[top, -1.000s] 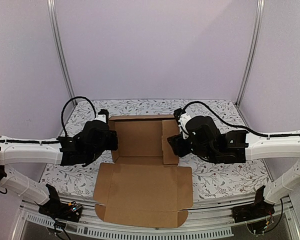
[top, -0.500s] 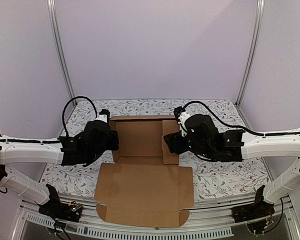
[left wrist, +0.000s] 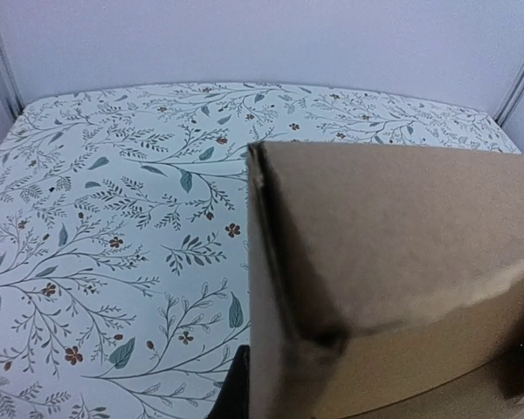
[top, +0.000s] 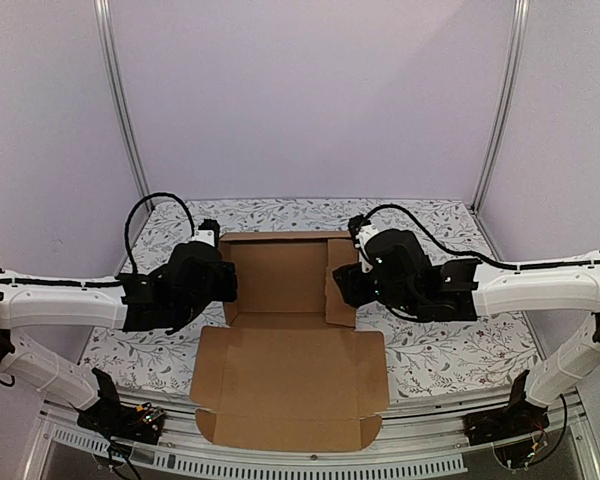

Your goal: Fold the paper box

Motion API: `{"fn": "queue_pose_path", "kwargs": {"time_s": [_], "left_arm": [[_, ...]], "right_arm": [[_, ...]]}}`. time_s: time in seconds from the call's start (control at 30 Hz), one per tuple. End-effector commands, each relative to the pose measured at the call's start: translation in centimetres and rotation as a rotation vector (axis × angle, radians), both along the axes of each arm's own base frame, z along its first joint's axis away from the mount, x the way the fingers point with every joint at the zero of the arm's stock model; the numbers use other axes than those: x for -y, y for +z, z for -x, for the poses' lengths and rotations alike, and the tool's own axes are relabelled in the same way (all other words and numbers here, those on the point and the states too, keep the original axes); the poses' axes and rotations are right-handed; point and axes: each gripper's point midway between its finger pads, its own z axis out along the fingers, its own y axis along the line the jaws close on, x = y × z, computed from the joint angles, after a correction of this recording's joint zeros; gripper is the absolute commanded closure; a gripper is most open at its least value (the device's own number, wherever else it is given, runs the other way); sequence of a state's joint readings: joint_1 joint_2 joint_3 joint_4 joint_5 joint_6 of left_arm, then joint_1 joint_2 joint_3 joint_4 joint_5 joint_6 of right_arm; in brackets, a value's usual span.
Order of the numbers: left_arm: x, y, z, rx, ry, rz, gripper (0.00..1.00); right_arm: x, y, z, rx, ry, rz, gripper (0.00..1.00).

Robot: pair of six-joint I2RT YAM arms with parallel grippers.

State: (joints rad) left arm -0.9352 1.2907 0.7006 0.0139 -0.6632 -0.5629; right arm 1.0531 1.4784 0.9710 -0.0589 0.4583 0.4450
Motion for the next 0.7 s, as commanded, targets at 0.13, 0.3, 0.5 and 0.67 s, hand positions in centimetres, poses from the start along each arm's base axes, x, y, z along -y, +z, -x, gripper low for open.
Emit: {"fn": "queue_pose_path", "kwargs": {"time_s": [0.13,0.3,0.5,0.67], "left_arm": [[2.3,2.1,0.5,0.023,-0.061,0.069,1.00],[2.5,2.0,0.5,0.020,-0.067,0.063,1.00],[2.7,1.8,0.5,0.019,-0.069,0.060,1.00],[3.2,1.8,0.6,0.020,-0.078,0.064,1.00]], "right_arm": [[0.7,-1.7,-1.0,-0.007,-0.033,0.043,0.67],[0.8,-1.8,-1.3,0.003,-0.044,0.062,0.79],[1.0,-1.5,-1.3,0.015,-0.048,0.068,0.84],[1.1,-1.4,-1.5,0.020,-0.057,0.064,0.73]]}}
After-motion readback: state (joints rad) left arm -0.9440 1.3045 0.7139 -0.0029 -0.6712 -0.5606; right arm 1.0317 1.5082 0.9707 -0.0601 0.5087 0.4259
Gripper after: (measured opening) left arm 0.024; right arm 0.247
